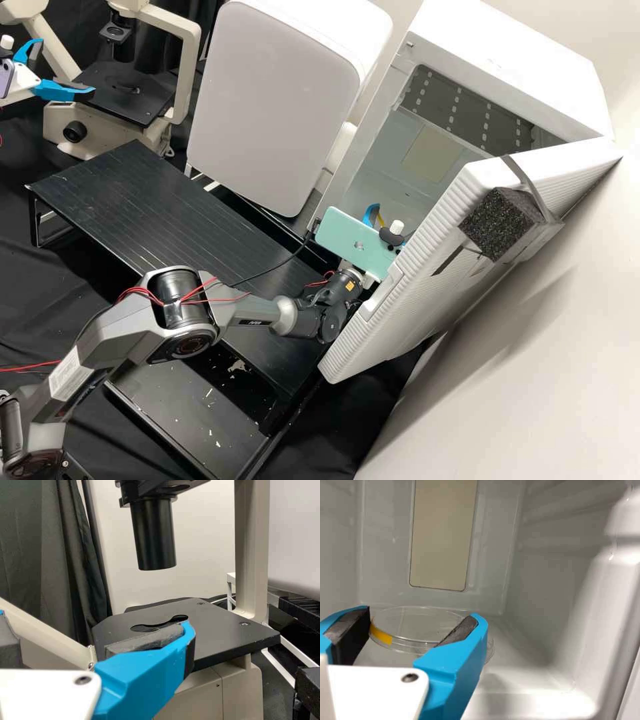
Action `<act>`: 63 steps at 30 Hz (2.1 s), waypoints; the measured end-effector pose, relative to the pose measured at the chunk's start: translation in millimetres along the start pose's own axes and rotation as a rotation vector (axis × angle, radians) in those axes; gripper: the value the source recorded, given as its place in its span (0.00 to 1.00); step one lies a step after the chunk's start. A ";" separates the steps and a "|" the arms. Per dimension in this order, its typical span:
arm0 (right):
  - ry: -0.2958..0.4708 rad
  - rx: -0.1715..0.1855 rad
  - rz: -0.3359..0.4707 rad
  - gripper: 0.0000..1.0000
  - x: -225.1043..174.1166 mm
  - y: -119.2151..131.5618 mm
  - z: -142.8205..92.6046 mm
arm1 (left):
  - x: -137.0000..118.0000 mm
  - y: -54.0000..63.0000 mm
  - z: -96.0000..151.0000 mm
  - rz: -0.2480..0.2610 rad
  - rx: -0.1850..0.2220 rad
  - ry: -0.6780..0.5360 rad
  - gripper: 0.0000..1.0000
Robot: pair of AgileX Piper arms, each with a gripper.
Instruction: Take the petri dish out of the incubator
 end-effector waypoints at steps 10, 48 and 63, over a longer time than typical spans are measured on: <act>0.016 -0.038 0.037 0.00 11.6 16.3 -4.4 | 0.0 0.0 0.0 0.000 0.000 0.000 1.00; -0.079 -0.069 0.012 0.00 58.6 -1.2 10.2 | 0.0 0.0 0.0 0.000 0.000 0.000 1.00; -0.094 -0.064 0.015 1.00 61.0 -2.2 14.6 | 0.0 0.0 0.0 0.000 0.000 0.000 1.00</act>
